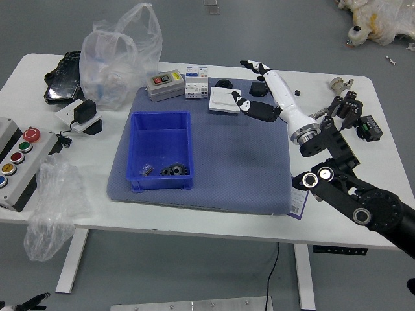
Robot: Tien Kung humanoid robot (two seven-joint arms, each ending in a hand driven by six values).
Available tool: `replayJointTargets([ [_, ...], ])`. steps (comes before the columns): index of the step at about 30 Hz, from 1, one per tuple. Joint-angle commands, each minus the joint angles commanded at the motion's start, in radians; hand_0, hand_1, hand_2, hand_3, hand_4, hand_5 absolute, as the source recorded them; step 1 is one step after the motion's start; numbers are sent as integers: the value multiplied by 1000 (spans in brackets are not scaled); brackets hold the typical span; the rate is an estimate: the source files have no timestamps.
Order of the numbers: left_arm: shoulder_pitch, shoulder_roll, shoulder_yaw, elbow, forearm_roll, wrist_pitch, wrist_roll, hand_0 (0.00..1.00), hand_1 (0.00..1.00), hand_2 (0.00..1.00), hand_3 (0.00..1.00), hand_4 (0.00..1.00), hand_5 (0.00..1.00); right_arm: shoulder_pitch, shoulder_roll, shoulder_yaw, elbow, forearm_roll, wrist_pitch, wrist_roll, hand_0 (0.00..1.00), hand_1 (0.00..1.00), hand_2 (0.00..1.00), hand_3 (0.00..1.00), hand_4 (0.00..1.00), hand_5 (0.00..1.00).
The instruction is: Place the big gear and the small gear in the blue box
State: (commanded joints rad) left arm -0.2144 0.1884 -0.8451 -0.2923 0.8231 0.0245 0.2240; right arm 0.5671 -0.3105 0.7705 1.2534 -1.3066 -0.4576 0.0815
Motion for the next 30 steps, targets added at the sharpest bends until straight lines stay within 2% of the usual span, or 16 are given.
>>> replayJointTargets([
  [1, 0, -1, 1, 0, -1, 0, 0, 654, 466, 506, 726, 749, 658, -19, 1, 22, -2, 37, 4, 32, 963, 937, 953, 932, 805, 530],
  [2, 0, -1, -1, 0, 1, 0, 0, 654, 466, 506, 726, 749, 661, -43, 3, 47, -5, 77, 13, 67, 963, 926, 952, 954, 989, 842],
  [7, 1, -1, -7, 0, 5, 1, 3, 654, 466, 506, 726, 749, 661, -142, -1, 140, -8, 242, 62, 207, 963, 926, 952, 954, 989, 842],
  [8, 1, -1, -7, 0, 5, 1, 3, 654, 466, 506, 726, 750, 663, -159, -3, 152, -8, 270, 71, 230, 977, 934, 967, 962, 998, 975],
  [13, 3, -5, -7, 0, 4, 0, 2, 654, 466, 506, 726, 750, 663, -254, -22, 209, 1, 401, 124, 337, 977, 934, 967, 962, 998, 975],
  [14, 3, -5, -7, 0, 4, 0, 2, 654, 464, 505, 726, 748, 664, -271, -24, 220, 2, 422, 132, 353, 965, 941, 980, 988, 998, 998],
  [18, 4, -5, -6, 1, 3, 0, 1, 654, 464, 505, 726, 748, 664, -318, -25, 261, -2, 503, 162, 395, 965, 941, 980, 988, 998, 998],
  [25, 1, -4, 1, 2, 0, 4, -15, 654, 442, 505, 726, 748, 666, -340, -19, 342, -14, 527, 195, 375, 938, 955, 998, 998, 998, 998],
  [26, -1, -3, 2, 2, -1, 5, -17, 650, 375, 455, 722, 748, 666, -341, -19, 351, -16, 526, 196, 371, 936, 979, 998, 998, 998, 998],
  [30, -7, 1, 7, 2, -3, 8, -28, 650, 375, 455, 722, 748, 666, -352, -22, 374, -19, 531, 199, 363, 936, 979, 998, 998, 998, 998],
])
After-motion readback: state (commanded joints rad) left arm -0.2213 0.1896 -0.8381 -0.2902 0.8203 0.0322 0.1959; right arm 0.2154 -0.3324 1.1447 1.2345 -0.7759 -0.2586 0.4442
